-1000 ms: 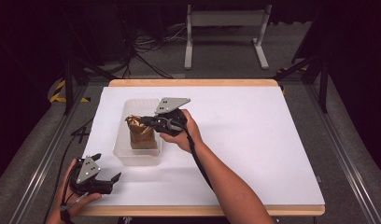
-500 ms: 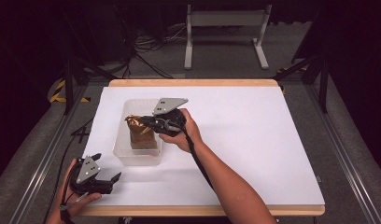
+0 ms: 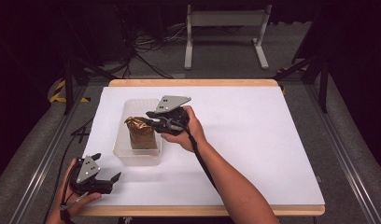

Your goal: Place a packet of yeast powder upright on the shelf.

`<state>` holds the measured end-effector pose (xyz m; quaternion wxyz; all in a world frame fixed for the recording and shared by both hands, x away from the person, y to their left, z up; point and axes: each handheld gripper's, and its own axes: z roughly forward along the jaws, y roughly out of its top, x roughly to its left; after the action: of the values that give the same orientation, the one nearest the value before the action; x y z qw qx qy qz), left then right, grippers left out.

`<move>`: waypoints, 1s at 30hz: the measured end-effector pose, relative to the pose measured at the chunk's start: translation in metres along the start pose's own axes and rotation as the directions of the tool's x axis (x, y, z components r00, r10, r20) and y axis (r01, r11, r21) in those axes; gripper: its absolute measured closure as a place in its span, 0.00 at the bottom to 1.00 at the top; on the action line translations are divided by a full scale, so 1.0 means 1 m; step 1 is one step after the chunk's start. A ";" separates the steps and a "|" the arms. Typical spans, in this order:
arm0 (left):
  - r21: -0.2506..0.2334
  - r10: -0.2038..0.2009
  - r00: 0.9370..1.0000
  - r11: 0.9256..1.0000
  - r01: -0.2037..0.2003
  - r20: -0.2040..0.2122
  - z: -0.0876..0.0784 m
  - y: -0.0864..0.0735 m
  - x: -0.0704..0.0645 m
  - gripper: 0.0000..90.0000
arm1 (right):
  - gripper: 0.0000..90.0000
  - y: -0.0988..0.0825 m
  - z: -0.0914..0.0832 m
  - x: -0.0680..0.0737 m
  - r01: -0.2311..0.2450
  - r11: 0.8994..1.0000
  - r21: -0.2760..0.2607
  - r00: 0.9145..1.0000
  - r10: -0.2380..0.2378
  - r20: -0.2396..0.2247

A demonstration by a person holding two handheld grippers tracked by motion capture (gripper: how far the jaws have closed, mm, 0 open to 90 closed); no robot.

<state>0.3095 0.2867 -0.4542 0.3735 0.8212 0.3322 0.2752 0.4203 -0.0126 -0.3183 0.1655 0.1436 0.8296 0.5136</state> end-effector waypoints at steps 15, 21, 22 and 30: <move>0.003 0.003 1.000 1.000 -0.003 -0.005 0.000 0.000 -0.001 0.04 | 0.69 0.008 -0.042 -0.001 0.054 0.998 0.038 0.994 -0.058 0.098; 0.002 0.002 1.000 1.000 -0.002 -0.003 0.000 0.001 -0.001 0.04 | 0.68 0.005 -0.058 -0.007 0.058 0.996 0.061 0.988 -0.066 0.138; 0.001 0.004 1.000 1.000 -0.004 -0.003 0.000 0.001 -0.001 0.04 | 0.68 0.004 -0.062 -0.008 0.059 0.996 0.066 0.988 -0.068 0.142; 0.003 0.000 1.000 1.000 0.000 -0.002 0.001 0.001 -0.001 0.04 | 0.67 -0.001 -0.078 -0.010 0.068 0.993 0.095 0.980 -0.085 0.182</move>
<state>0.3098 0.2845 -0.4542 0.3718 0.8215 0.3331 0.2755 0.3968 -0.0794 -0.2853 0.2553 0.1660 0.8373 0.4540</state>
